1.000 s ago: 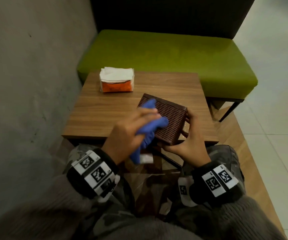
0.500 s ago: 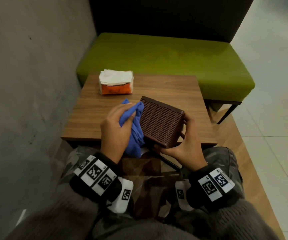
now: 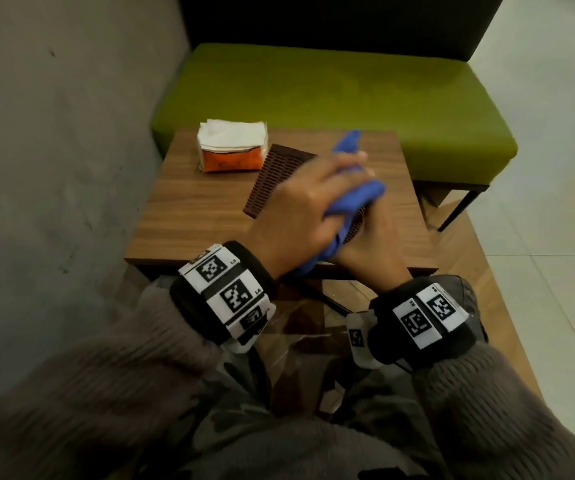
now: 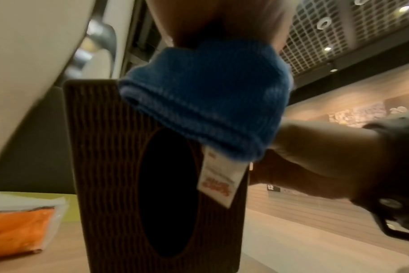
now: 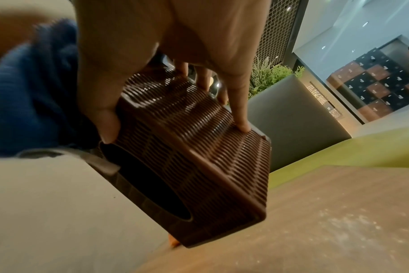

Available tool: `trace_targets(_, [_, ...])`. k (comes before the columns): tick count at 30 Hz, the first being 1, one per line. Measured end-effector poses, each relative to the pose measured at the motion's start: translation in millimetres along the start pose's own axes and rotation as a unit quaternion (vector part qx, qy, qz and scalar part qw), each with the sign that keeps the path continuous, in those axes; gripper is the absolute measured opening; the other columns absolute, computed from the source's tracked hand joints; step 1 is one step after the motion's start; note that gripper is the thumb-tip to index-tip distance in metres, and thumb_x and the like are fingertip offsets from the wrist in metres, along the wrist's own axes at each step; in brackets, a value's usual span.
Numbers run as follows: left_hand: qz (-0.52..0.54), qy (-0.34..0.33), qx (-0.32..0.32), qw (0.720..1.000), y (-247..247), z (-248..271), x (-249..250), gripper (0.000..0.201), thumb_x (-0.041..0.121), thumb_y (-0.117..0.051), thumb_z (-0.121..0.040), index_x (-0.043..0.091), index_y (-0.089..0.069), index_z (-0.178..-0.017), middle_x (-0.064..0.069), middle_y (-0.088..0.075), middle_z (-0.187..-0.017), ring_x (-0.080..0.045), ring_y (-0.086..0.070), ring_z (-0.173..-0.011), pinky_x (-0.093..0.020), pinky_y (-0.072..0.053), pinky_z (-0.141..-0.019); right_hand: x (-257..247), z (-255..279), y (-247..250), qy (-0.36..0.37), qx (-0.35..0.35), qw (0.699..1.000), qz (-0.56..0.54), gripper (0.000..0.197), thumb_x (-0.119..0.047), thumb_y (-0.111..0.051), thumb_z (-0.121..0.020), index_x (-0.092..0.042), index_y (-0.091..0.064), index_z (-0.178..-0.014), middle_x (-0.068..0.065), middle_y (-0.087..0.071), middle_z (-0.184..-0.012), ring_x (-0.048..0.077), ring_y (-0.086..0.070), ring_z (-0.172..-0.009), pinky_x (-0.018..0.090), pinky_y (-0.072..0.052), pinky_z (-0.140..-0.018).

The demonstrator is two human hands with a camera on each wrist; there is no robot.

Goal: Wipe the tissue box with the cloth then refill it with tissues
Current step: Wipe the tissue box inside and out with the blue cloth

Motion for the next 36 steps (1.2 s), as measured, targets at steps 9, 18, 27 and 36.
trace_targets(9, [0.021, 0.168, 0.145, 0.975, 23.1, 9.4, -57.7, 0.032, 0.003, -0.057, -0.086, 0.002, -0.062, -0.118, -0.013, -0.061, -0.122, -0.02, -0.054, -0.118, -0.031, -0.041, -0.103, 7.6, 17.0, 6.5, 0.023, 0.006, 0.999, -0.033, 0.102, -0.045, -0.088, -0.055, -0.032, -0.029, -0.137, 0.003, -0.046, -0.133, 0.022, -0.049, -0.125, 0.051, -0.044, -0.1])
trace_targets(18, [0.043, 0.136, 0.093, 0.985, 19.6, 67.9, -56.4, 0.039, -0.003, -0.05, -0.086, -0.002, -0.055, -0.125, -0.014, -0.052, -0.134, -0.017, -0.047, -0.128, -0.027, -0.034, -0.109, 21.7, 17.8, 18.2, 0.002, -0.035, 0.998, -0.045, 0.108, -0.039, -0.086, -0.052, -0.024, -0.028, -0.142, -0.004, -0.042, -0.136, 0.009, -0.042, -0.129, 0.045, -0.044, -0.105])
trace_targets(27, [0.229, 0.321, -0.056, 0.917, 45.5, 67.2, -104.6, 0.05, 0.05, -0.067, -0.064, 0.025, -0.061, -0.107, 0.014, -0.068, -0.094, 0.002, -0.06, -0.091, -0.013, -0.044, -0.082, 18.3, 26.3, 31.0, -0.034, -0.027, 0.987, -0.156, 0.107, -0.035, -0.091, -0.053, -0.021, -0.03, -0.14, -0.012, -0.042, -0.14, 0.003, -0.044, -0.131, 0.017, -0.05, -0.094])
trace_targets(36, [0.169, 0.171, -0.287, 0.927, 31.8, 44.5, -60.3, 0.117, 0.033, -0.089, -0.052, 0.034, -0.017, -0.144, 0.031, -0.03, -0.143, 0.01, -0.025, -0.134, -0.009, -0.02, -0.109, 2.6, 33.8, 19.5, 0.002, -0.099, 0.98, -0.171, 0.101, -0.058, -0.084, -0.058, -0.034, -0.024, -0.136, -0.014, -0.048, -0.135, 0.005, -0.046, -0.13, 0.018, -0.036, -0.107])
Point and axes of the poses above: each hand's wrist, its own z-axis away from the middle knuckle, its own y-axis out of the back of the hand, x = y × z, the point moved 6 cm from there along -z, towards the middle knuckle
